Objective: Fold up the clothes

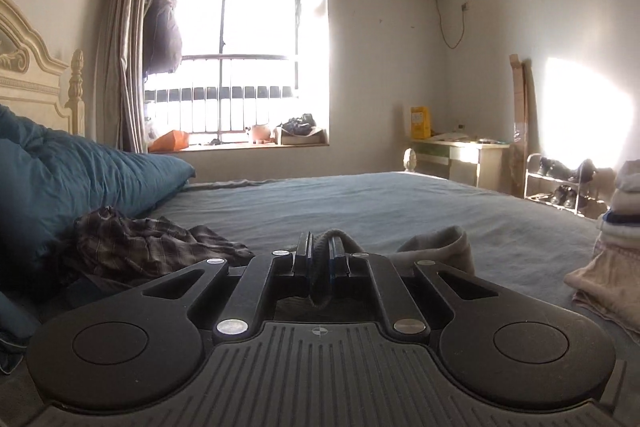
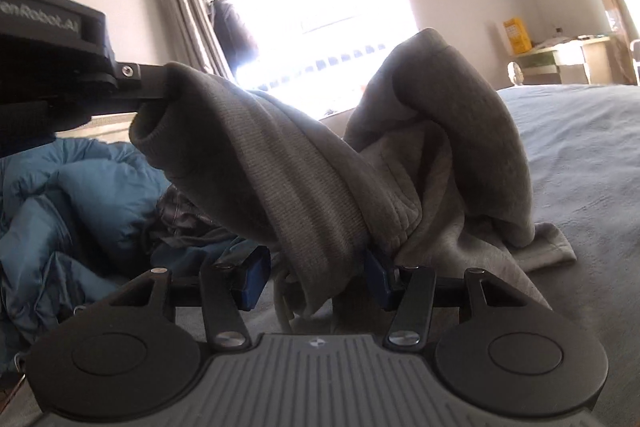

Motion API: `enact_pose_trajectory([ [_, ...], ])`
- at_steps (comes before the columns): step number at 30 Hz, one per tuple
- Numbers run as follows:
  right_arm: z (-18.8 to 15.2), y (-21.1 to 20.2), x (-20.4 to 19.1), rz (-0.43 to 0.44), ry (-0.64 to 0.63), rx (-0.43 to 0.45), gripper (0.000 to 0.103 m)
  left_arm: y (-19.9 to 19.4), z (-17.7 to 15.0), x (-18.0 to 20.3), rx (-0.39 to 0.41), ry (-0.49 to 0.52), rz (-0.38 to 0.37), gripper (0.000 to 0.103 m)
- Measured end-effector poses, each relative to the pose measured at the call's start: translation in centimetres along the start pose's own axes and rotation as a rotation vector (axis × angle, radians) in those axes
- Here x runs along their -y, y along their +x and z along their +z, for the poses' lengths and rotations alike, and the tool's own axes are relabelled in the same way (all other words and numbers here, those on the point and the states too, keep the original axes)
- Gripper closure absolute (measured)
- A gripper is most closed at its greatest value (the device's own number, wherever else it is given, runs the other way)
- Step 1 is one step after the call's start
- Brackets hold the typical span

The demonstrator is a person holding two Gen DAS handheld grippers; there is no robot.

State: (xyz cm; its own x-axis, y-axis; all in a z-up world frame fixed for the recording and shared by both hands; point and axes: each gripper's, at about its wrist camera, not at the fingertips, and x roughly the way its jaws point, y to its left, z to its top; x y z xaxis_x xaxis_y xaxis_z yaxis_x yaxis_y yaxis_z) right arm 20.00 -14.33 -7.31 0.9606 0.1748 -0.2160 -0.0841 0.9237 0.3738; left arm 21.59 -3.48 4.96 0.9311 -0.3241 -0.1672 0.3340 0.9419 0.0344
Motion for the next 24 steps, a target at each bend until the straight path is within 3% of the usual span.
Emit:
enact_pose_trajectory([
  [5,-0.9,2.5,1.1,0.010,0.035,-0.050,0.049,1.0,0.2,1.0,-0.011,0.024,0.008,0.098],
  [8,-0.6,2.1,2.1,0.031,0.030,0.000,0.076,0.7,0.4,1.2,-0.003,0.032,0.036,0.100],
  [10,-0.1,1.0,2.6,0.048,0.026,0.030,0.081,-0.3,1.1,1.2,0.010,0.030,0.062,0.100],
  [14,1.5,-3.6,3.0,0.069,-0.013,0.133,0.088,-3.8,3.6,0.9,0.088,0.019,0.112,0.103],
  [18,4.5,-9.7,3.0,0.073,-0.097,0.244,0.092,-8.1,5.5,1.8,0.141,0.039,0.104,0.103],
  [20,5.6,-12.6,2.8,0.066,-0.151,0.259,0.092,-9.4,5.1,2.2,0.120,0.032,0.090,0.103],
  [24,6.4,-18.0,2.1,0.022,-0.268,0.295,0.092,-10.7,1.4,2.6,-0.022,0.005,0.000,0.103],
])
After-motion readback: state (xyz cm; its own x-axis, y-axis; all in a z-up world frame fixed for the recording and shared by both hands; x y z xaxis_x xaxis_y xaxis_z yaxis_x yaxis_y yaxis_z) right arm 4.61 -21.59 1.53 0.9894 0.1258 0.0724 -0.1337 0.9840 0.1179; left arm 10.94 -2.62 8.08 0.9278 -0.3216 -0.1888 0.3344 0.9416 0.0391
